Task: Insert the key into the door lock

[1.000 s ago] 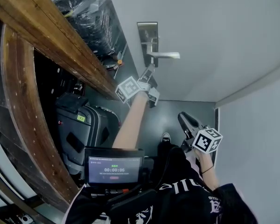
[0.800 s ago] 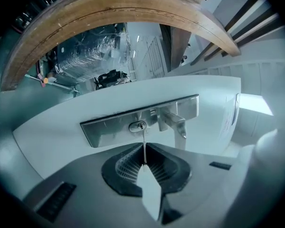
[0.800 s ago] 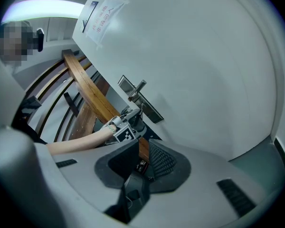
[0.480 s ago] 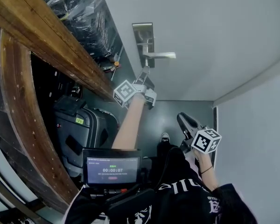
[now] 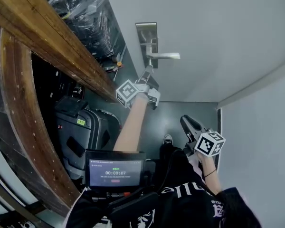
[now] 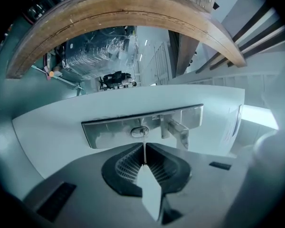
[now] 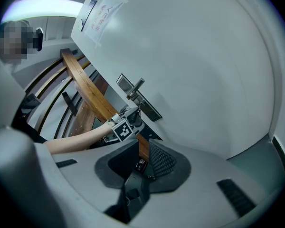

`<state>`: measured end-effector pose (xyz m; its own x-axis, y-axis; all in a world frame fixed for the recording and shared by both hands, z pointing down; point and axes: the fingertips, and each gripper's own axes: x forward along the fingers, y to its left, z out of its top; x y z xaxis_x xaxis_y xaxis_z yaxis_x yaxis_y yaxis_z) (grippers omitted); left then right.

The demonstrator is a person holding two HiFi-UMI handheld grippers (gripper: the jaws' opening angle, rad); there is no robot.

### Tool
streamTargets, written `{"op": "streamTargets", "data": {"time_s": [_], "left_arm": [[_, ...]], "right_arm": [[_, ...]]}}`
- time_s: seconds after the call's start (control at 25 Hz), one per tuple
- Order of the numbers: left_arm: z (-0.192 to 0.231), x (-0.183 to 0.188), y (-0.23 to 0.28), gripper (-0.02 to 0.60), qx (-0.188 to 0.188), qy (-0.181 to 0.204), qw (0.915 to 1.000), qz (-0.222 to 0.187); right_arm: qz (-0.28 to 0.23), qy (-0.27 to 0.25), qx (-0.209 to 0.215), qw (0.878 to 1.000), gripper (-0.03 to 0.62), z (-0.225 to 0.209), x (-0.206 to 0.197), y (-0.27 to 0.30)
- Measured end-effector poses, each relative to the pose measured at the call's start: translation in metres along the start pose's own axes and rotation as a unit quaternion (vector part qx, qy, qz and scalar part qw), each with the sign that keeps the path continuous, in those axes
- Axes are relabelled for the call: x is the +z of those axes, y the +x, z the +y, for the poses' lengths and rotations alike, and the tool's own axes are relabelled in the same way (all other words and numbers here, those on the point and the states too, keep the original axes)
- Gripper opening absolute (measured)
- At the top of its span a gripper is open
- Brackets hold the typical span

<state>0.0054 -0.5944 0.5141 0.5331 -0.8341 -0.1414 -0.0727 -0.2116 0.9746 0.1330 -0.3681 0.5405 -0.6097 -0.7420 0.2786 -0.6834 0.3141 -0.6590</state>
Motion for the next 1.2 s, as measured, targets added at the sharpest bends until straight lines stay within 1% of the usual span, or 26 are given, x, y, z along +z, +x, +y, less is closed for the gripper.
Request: {"op": "streamTargets", "data": {"time_s": [0.08, 0.2, 0.32, 0.36, 0.48, 0.52, 0.64, 0.76, 0.88, 0.92, 1.0, 1.04, 1.08, 1.16, 1.2], "left_arm": [[-0.001, -0.002, 0.003, 0.025, 0.001, -0.006, 1.0, 0.006], [0.001, 0.002, 0.007, 0.025, 0.002, -0.035, 0.9994, 0.003], [0.0, 0.004, 0.01, 0.025, 0.007, -0.045, 0.9989, 0.007], [0.0, 0.005, 0.011, 0.025, 0.006, -0.054, 0.9985, 0.004], [0.002, 0.01, 0.016, 0.025, 0.009, -0.106, 0.9941, -0.021], [0.003, 0.012, 0.017, 0.025, 0.014, -0.111, 0.9934, -0.024], [0.007, 0.015, 0.023, 0.025, 0.02, -0.083, 0.9962, -0.014], [0.009, 0.02, 0.031, 0.025, 0.023, -0.081, 0.9963, -0.017], [0.011, 0.025, 0.034, 0.025, 0.015, -0.072, 0.9971, -0.023], [0.01, 0.025, 0.035, 0.025, 0.012, -0.059, 0.9979, -0.023], [0.008, 0.023, 0.038, 0.026, 0.013, -0.011, 0.9998, -0.013], [0.008, 0.019, 0.039, 0.028, 0.017, 0.017, 0.9997, 0.002], [0.007, 0.013, 0.038, 0.047, 0.02, 0.043, 0.9986, 0.023], [0.006, 0.002, 0.03, 0.084, 0.021, 0.082, 0.9941, 0.067], [0.006, -0.003, 0.022, 0.084, 0.021, 0.098, 0.9914, 0.084]], "right_arm": [[-0.001, 0.001, -0.002, 1.0, 0.075, -0.001, 0.0, -0.001], [-0.001, 0.004, -0.005, 1.0, 0.075, -0.003, 0.0, -0.004], [0.0, 0.005, -0.006, 1.0, 0.075, -0.004, -0.002, -0.005], [0.001, 0.006, -0.007, 1.0, 0.075, -0.005, -0.003, -0.006], [0.003, 0.006, -0.005, 1.0, 0.075, -0.005, -0.007, -0.006], [0.003, 0.007, -0.004, 1.0, 0.075, -0.005, -0.008, -0.006], [0.003, 0.009, -0.006, 1.0, 0.075, -0.009, -0.012, -0.007], [-0.001, 0.01, -0.011, 1.0, 0.075, -0.014, -0.013, -0.01], [-0.008, 0.013, -0.018, 1.0, 0.075, -0.02, -0.012, -0.013], [-0.009, 0.014, -0.02, 1.0, 0.075, -0.022, -0.012, -0.014], [-0.012, 0.015, -0.024, 1.0, 0.075, -0.026, -0.01, -0.016], [-0.013, 0.015, -0.024, 1.0, 0.075, -0.026, -0.01, -0.016], [-0.013, 0.015, -0.024, 1.0, 0.075, -0.026, -0.009, -0.016], [-0.014, 0.015, -0.023, 1.0, 0.075, -0.023, -0.01, -0.015], [-0.015, 0.015, -0.022, 1.0, 0.075, -0.021, -0.011, -0.015]]}}
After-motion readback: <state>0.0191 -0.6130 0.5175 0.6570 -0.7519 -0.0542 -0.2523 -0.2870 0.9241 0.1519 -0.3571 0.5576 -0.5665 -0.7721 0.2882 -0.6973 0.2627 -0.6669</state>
